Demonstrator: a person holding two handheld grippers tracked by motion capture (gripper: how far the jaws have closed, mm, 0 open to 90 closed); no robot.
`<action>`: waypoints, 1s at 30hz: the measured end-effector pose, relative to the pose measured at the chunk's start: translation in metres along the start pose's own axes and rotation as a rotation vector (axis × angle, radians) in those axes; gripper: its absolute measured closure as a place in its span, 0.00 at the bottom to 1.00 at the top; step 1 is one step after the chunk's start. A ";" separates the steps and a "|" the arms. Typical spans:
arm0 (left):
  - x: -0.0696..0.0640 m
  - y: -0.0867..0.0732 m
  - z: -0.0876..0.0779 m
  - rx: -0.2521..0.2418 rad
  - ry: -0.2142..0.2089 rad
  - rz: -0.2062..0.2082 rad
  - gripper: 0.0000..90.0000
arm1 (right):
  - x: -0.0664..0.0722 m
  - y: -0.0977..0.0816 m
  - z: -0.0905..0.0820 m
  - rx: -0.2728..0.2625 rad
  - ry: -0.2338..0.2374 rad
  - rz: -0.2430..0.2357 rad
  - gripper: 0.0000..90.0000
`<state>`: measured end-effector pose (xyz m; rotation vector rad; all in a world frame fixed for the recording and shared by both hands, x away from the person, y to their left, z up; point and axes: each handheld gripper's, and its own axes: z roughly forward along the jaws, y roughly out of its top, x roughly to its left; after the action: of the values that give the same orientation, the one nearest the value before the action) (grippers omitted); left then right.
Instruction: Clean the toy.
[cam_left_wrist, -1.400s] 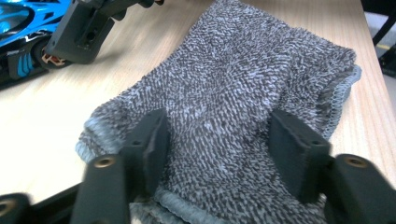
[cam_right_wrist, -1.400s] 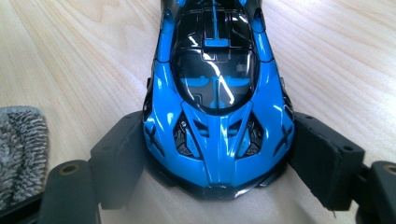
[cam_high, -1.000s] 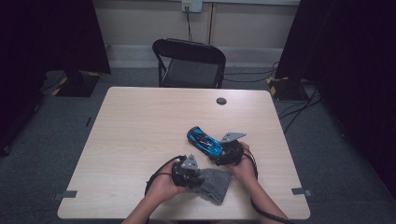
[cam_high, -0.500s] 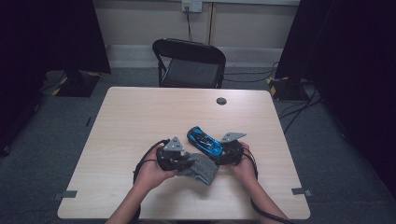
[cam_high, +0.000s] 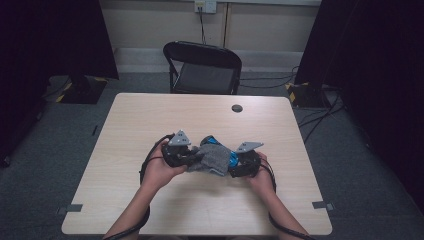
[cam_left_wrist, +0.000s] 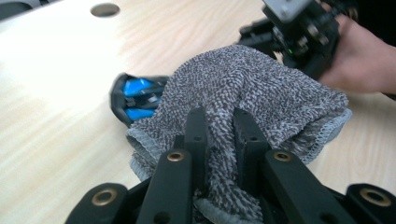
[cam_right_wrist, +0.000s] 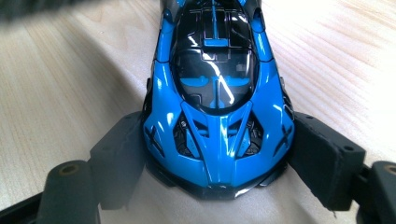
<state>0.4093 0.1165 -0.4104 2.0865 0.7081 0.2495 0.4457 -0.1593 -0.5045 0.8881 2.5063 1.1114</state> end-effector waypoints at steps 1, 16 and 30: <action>0.001 0.003 0.001 0.002 0.006 0.009 0.87 | 0.000 0.000 0.000 0.000 0.000 0.000 0.26; 0.011 0.018 0.059 0.074 0.072 0.061 0.87 | 0.000 0.000 0.000 0.000 0.000 0.000 0.26; 0.002 0.018 0.088 0.101 0.149 0.125 0.87 | 0.000 0.000 0.000 0.000 0.000 0.000 0.26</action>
<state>0.4552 0.0482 -0.4472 2.2287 0.6913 0.4511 0.4456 -0.1593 -0.5045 0.8882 2.5064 1.1108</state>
